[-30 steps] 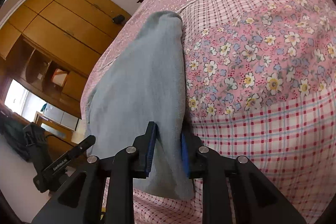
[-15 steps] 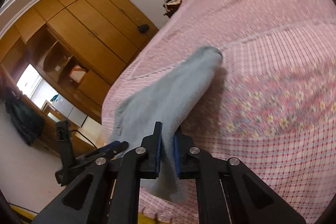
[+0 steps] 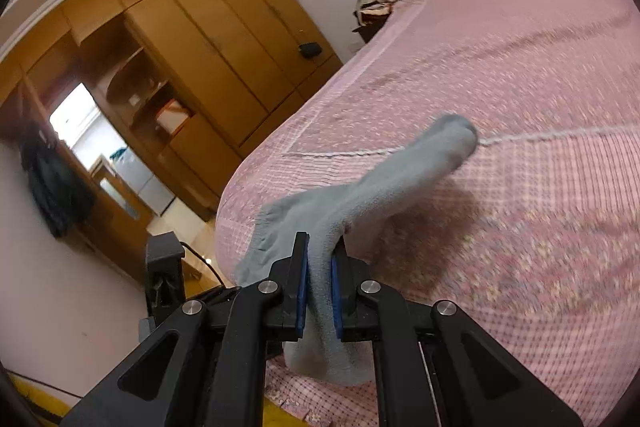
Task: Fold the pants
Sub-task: 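Lift the pants edge with the right tool and fold it over the bundle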
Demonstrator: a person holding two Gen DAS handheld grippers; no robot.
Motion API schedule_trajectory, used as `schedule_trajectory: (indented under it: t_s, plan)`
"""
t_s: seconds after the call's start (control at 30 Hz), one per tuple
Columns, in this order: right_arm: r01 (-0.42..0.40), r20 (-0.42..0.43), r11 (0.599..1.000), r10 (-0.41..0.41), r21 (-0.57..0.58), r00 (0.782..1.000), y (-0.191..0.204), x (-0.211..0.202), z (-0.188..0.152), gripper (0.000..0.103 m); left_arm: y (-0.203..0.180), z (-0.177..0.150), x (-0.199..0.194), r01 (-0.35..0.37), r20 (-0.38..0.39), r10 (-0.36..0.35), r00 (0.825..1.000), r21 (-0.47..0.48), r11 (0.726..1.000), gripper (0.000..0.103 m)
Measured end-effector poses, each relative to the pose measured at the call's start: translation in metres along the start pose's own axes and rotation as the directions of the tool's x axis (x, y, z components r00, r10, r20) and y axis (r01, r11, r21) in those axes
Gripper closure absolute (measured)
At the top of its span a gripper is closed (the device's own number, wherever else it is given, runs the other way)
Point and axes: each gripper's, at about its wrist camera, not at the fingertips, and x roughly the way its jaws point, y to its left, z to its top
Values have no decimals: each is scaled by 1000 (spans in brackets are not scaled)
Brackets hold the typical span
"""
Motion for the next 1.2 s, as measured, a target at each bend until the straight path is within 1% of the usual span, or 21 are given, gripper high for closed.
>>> schedule_trajectory:
  t_s: [0.1,0.17,0.33,0.43,0.5,0.63,0.73,0.8,0.93,1.07,1.2]
  plan:
    - [-22,0,999,22,-33,1000,13,4,9,92,3,1,-4,18,-1,-18,1000,-17,1000,41]
    - [-41,-16,998,40,-49,999,18,8,12,92,6,1,-8,65,13,-64,998,-45,997,41]
    - [-57,-42,992,53,-116,998,33,17,15,92,7,-2,-6,80,7,-80,997,-44,996,41]
    - [-69,-60,985,60,-157,996,42,22,17,92,20,-2,-16,105,14,-104,994,-72,992,41]
    - [-80,-72,982,69,-174,995,49,28,19,92,31,-3,-26,94,30,-91,995,-101,990,41]
    - [-121,-103,977,104,-178,989,62,44,22,92,68,-2,-42,55,66,-43,997,-189,980,41]
    - [-151,-128,970,128,-191,984,76,58,23,92,94,-3,-49,-4,73,23,997,-244,970,41]
    - [-166,-143,964,138,-206,980,84,64,23,92,104,-7,-53,-22,75,43,996,-266,964,41]
    - [-200,-174,953,163,-227,971,103,81,21,92,121,-11,-55,-30,79,56,995,-299,954,41]
    - [-202,-197,950,156,-240,968,117,101,14,92,127,-15,-55,-42,71,67,995,-310,950,41]
    - [-208,-243,958,157,-199,957,117,128,8,92,131,-14,-51,-44,69,68,995,-307,951,41]
